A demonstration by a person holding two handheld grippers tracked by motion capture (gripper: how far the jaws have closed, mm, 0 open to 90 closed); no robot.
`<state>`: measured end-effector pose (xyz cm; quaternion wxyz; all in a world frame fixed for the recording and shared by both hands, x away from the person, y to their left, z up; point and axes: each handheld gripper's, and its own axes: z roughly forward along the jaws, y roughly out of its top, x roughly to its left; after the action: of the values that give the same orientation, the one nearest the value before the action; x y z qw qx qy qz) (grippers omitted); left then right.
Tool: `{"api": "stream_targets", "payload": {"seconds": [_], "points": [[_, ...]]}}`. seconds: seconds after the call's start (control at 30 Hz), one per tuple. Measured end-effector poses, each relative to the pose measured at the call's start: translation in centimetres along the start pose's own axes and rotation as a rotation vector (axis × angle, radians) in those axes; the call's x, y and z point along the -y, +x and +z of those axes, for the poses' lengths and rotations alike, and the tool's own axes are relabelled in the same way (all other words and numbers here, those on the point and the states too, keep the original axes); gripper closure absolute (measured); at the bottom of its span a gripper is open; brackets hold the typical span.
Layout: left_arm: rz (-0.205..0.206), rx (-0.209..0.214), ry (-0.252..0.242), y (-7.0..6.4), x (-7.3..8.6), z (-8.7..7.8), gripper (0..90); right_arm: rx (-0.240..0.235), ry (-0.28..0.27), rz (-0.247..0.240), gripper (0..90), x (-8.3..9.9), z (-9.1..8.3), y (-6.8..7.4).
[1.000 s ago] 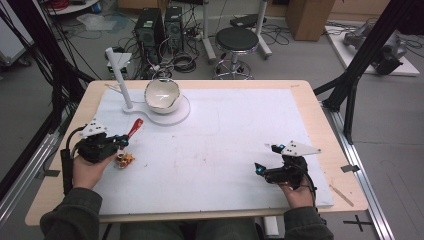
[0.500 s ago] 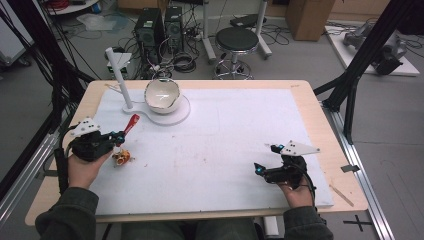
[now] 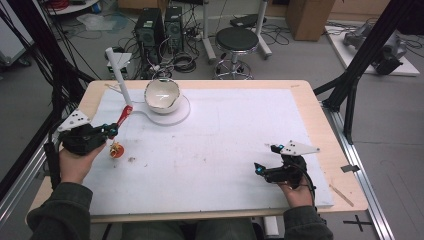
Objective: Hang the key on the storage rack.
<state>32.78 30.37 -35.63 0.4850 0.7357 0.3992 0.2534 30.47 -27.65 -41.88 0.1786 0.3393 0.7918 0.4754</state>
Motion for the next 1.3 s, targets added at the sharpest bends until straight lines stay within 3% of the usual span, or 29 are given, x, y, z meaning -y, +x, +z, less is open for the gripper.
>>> {"api": "stream_targets", "payload": {"seconds": [0.37, 0.73, 1.3], "points": [[0.015, -0.006, -0.010, 0.4, -1.0, 0.0, 86.6, 0.002, -0.003, 0.001, 7.1, 0.0, 0.0, -0.1], [0.005, -0.014, -0.021, 1.0, -1.2, 0.2, 86.7, -0.002, -0.006, 0.001, 7.1, -0.1, 0.0, -0.1], [-0.001, -0.044, -0.051, 1.9, -2.9, -0.3, 86.7, -0.003, -0.011, 0.007, 7.1, -0.1, -0.1, 0.0]]}}
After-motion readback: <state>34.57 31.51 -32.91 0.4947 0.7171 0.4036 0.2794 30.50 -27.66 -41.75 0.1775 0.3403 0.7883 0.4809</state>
